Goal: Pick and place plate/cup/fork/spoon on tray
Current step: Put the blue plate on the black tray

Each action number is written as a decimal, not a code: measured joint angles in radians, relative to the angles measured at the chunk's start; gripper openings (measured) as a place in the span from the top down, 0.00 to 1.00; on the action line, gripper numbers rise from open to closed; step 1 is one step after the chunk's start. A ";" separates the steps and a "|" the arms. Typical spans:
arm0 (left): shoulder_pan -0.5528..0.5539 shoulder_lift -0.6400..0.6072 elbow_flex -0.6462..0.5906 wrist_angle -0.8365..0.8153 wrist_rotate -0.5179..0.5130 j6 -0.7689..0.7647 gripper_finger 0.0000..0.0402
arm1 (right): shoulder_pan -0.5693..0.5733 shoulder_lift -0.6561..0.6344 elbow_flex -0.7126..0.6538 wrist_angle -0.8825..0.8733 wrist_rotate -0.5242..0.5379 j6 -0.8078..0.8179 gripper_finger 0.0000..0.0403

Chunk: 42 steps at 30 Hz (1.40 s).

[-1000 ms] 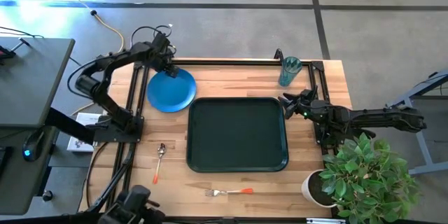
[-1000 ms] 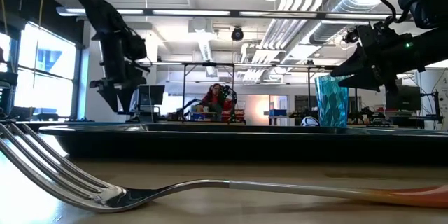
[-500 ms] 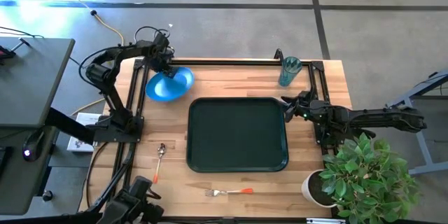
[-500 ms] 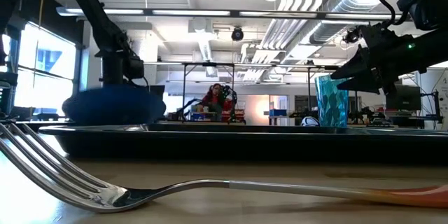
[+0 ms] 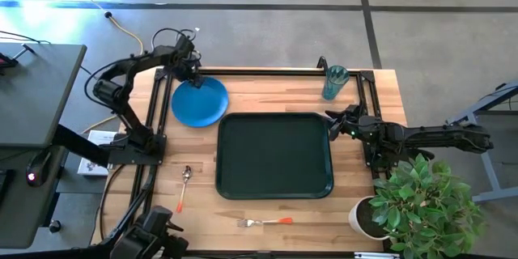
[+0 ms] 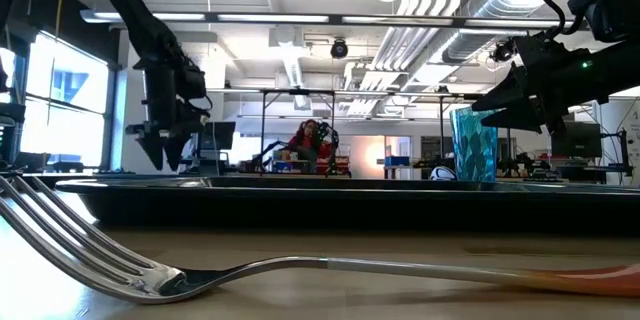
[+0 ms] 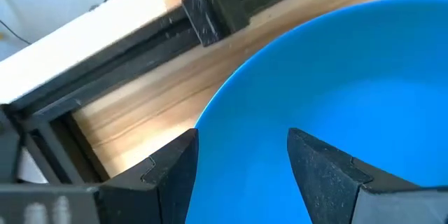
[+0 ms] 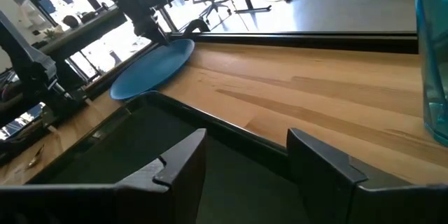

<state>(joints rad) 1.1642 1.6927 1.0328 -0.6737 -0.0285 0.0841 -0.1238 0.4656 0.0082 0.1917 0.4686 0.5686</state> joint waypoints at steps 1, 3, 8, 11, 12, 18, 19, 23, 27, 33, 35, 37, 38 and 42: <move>-0.001 -0.005 0.000 0.001 -0.002 0.004 0.48 | 0.000 0.000 0.000 0.000 0.000 0.000 0.53; -0.001 -0.010 0.000 -0.001 -0.010 0.003 0.48 | 0.000 0.000 0.000 0.000 0.000 -0.004 0.53; 0.007 -0.004 0.000 0.016 -0.053 -0.008 0.48 | 0.000 0.000 0.000 0.010 0.003 -0.035 0.53; 0.013 0.018 0.000 0.036 -0.062 -0.035 0.48 | 0.000 0.000 0.000 0.011 0.006 -0.045 0.53; 0.016 0.026 0.000 0.042 -0.062 -0.037 0.48 | 0.000 0.000 0.000 0.011 0.006 -0.045 0.53; 0.027 0.067 0.000 0.070 -0.074 -0.035 0.48 | 0.000 0.000 0.000 0.008 -0.020 -0.038 0.53; 0.027 0.071 0.001 0.070 -0.070 -0.039 0.48 | 0.000 0.000 0.000 0.006 -0.025 -0.030 0.53; 0.027 0.096 0.002 0.056 -0.018 -0.047 0.48 | 0.000 0.000 0.000 0.000 -0.025 -0.027 0.53; 0.027 0.111 0.004 0.038 0.002 -0.047 0.48 | 0.000 0.000 0.000 0.001 -0.026 -0.027 0.53; 0.025 0.102 0.002 0.028 0.001 -0.082 0.48 | 0.000 0.000 0.000 0.003 -0.028 -0.026 0.53; 0.025 0.093 0.001 0.021 -0.002 -0.081 0.48 | 0.000 0.000 0.000 0.009 -0.028 -0.023 0.53; 0.025 0.087 0.001 0.016 -0.002 -0.082 0.48 | 0.000 0.000 0.000 0.015 -0.028 -0.023 0.53; 0.025 0.085 0.001 0.013 -0.002 -0.082 0.48 | 0.000 0.000 0.000 0.016 -0.029 -0.023 0.53; 0.025 0.083 0.001 0.014 -0.002 -0.081 0.48 | 0.000 0.000 0.000 0.016 -0.029 -0.023 0.53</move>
<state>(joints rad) 1.1896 1.7752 1.0336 -0.6598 -0.0303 0.0028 -0.1238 0.4652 0.0082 0.2073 0.4395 0.5457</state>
